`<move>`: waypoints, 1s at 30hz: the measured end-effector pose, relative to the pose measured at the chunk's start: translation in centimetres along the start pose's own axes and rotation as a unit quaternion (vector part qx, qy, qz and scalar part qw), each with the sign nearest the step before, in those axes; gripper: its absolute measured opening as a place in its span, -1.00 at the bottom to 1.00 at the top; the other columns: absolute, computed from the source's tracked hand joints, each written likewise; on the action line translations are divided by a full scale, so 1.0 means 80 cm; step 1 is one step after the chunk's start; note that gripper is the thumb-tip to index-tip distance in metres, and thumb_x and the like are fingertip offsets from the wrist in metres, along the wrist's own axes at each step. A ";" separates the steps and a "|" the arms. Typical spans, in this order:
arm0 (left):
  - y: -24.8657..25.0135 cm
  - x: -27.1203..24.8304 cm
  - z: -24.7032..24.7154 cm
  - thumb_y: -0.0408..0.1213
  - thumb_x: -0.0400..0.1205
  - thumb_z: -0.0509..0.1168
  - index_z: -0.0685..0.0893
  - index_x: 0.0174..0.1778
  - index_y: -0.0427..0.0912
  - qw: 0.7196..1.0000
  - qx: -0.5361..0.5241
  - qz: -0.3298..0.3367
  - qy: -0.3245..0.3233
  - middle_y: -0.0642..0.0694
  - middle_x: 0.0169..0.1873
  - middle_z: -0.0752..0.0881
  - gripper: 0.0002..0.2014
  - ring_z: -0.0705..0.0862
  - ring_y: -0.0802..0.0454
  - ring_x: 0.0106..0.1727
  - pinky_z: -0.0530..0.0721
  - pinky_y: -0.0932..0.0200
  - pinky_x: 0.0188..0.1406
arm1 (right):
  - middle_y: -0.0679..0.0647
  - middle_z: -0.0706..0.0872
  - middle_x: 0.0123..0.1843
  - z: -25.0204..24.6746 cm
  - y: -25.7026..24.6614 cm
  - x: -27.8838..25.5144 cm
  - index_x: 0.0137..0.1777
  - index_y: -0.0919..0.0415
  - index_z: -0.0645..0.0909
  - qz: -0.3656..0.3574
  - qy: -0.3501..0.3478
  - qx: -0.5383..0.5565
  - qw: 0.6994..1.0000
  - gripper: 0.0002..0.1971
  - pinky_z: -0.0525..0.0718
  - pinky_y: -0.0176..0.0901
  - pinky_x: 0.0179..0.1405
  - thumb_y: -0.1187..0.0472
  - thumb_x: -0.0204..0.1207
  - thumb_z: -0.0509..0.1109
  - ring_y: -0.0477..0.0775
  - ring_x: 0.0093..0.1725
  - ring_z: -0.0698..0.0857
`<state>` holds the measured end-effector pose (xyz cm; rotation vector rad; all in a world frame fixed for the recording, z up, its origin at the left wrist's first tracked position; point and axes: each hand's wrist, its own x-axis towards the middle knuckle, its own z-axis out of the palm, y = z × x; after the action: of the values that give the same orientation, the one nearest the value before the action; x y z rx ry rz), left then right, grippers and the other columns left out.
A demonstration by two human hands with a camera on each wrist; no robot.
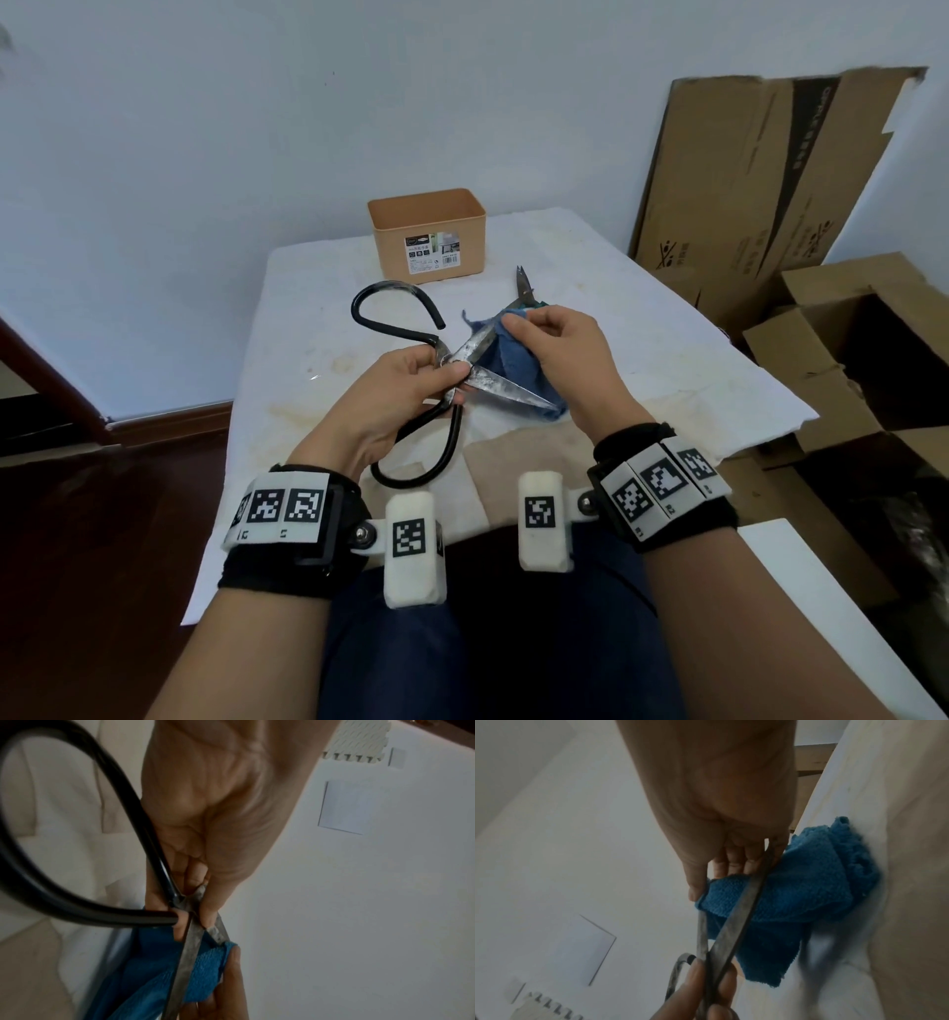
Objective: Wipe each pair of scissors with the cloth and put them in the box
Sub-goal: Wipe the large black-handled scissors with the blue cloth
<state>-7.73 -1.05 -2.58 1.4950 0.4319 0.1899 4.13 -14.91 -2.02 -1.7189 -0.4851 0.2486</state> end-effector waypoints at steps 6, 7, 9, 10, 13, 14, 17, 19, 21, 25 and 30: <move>-0.003 -0.001 0.005 -0.38 0.69 0.36 0.68 -0.06 -0.22 0.999 0.035 0.020 -0.014 -0.06 -0.34 0.70 -0.97 0.65 0.14 -0.33 0.70 0.26 -0.14 | 0.29 0.81 -0.22 0.004 -0.001 0.001 -0.33 0.20 0.66 0.003 -0.001 0.011 1.000 -0.67 0.73 0.42 -0.03 -0.07 0.36 0.56 0.38 -0.09 0.79; -0.004 -0.001 0.005 -0.38 0.69 0.36 0.68 -0.05 -0.22 0.999 0.032 0.020 -0.015 -0.06 -0.33 0.70 -0.98 0.65 0.14 -0.34 0.71 0.26 -0.14 | 0.32 0.80 -0.22 0.004 0.001 0.003 -0.33 0.22 0.66 0.003 0.003 0.010 1.000 -0.64 0.73 0.43 -0.04 -0.09 0.34 0.55 0.42 -0.09 0.78; -0.004 0.000 0.005 -0.37 0.69 0.36 0.68 -0.03 -0.23 0.999 0.028 0.018 -0.018 -0.06 -0.31 0.70 -0.99 0.66 0.14 -0.34 0.71 0.25 -0.12 | 0.40 0.77 -0.21 0.004 0.004 0.004 -0.29 0.32 0.65 -0.003 0.011 0.007 1.000 -0.59 0.71 0.45 -0.05 -0.08 0.38 0.53 0.47 -0.08 0.76; -0.005 0.000 0.005 -0.37 0.69 0.36 0.67 -0.02 -0.24 0.999 0.027 0.017 -0.019 -0.05 -0.32 0.71 -0.98 0.66 0.14 -0.34 0.70 0.24 -0.11 | 0.43 0.75 -0.20 0.004 0.006 0.005 -0.25 0.37 0.65 -0.007 0.015 0.008 1.000 -0.56 0.71 0.44 -0.05 -0.08 0.40 0.52 0.46 -0.09 0.76; -0.003 0.000 0.005 -0.37 0.69 0.36 0.66 -0.06 -0.24 0.999 0.027 0.016 -0.020 0.01 -0.39 0.73 -0.97 0.68 0.16 -0.34 0.69 0.23 -0.08 | 0.53 0.69 -0.18 0.004 0.008 0.006 -0.20 0.47 0.62 -0.017 0.023 0.011 1.000 -0.48 0.70 0.30 -0.11 -0.11 0.44 0.45 0.28 -0.27 0.67; -0.002 0.000 0.006 -0.37 0.69 0.35 0.66 -0.07 -0.24 0.999 0.031 0.017 -0.021 0.03 -0.40 0.74 -0.96 0.68 0.17 -0.34 0.69 0.21 -0.06 | 0.55 0.66 -0.18 0.003 0.007 0.005 -0.20 0.50 0.61 -0.020 0.026 0.016 0.999 -0.46 0.67 0.21 -0.17 -0.11 0.44 0.44 0.21 -0.30 0.60; 0.001 -0.001 0.005 -0.38 0.69 0.35 0.67 -0.02 -0.26 0.999 0.039 0.017 -0.026 0.03 -0.37 0.78 -0.97 0.71 0.18 -0.34 0.69 0.11 0.06 | 0.59 0.61 -0.19 0.002 0.007 0.003 -0.21 0.55 0.57 -0.013 0.033 0.042 0.998 -0.45 0.54 0.03 -0.19 -0.07 0.47 0.43 0.13 -0.29 0.54; 0.001 -0.001 0.004 -0.40 0.69 0.35 0.68 -0.02 -0.27 0.998 0.042 0.016 -0.032 0.01 -0.33 0.80 -0.97 0.71 0.19 -0.35 0.68 0.07 0.09 | 0.57 0.60 -0.22 0.002 0.009 0.002 -0.22 0.57 0.55 -0.003 0.035 0.056 0.998 -0.48 0.54 0.03 -0.18 -0.01 0.51 0.45 0.13 -0.28 0.54; 0.002 -0.001 0.002 -0.41 0.69 0.34 0.69 0.02 -0.29 0.998 0.047 0.016 -0.035 0.00 -0.30 0.82 -0.95 0.72 0.19 -0.34 0.66 0.03 0.12 | 0.45 0.58 -0.29 0.002 0.011 0.002 -0.23 0.57 0.55 0.006 0.036 0.058 0.998 -0.51 0.57 0.08 -0.21 0.04 0.54 0.45 0.12 -0.28 0.55; 0.001 -0.002 0.000 -0.41 0.69 0.35 0.68 0.03 -0.31 0.998 0.048 0.014 -0.036 -0.03 -0.27 0.83 -0.94 0.74 0.18 -0.33 0.65 0.04 0.12 | 0.52 0.67 -0.18 0.000 0.010 0.002 -0.25 0.46 0.65 0.018 0.045 0.060 0.997 -0.59 0.70 0.33 -0.07 0.03 0.54 0.46 0.14 -0.25 0.62; 0.000 -0.001 -0.004 -0.39 0.68 0.36 0.68 0.08 -0.35 0.997 0.062 0.010 -0.038 -0.04 -0.25 0.84 -0.88 0.74 0.17 -0.31 0.70 0.09 0.10 | 0.38 0.77 -0.17 -0.002 0.009 0.002 -0.34 0.24 0.71 0.029 0.060 0.055 0.996 -0.69 0.71 0.29 0.01 0.08 0.58 0.45 0.12 -0.20 0.69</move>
<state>-7.92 -0.80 -2.60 1.6235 0.3729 0.1229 4.49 -15.06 -2.71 -1.6310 -0.3286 0.2081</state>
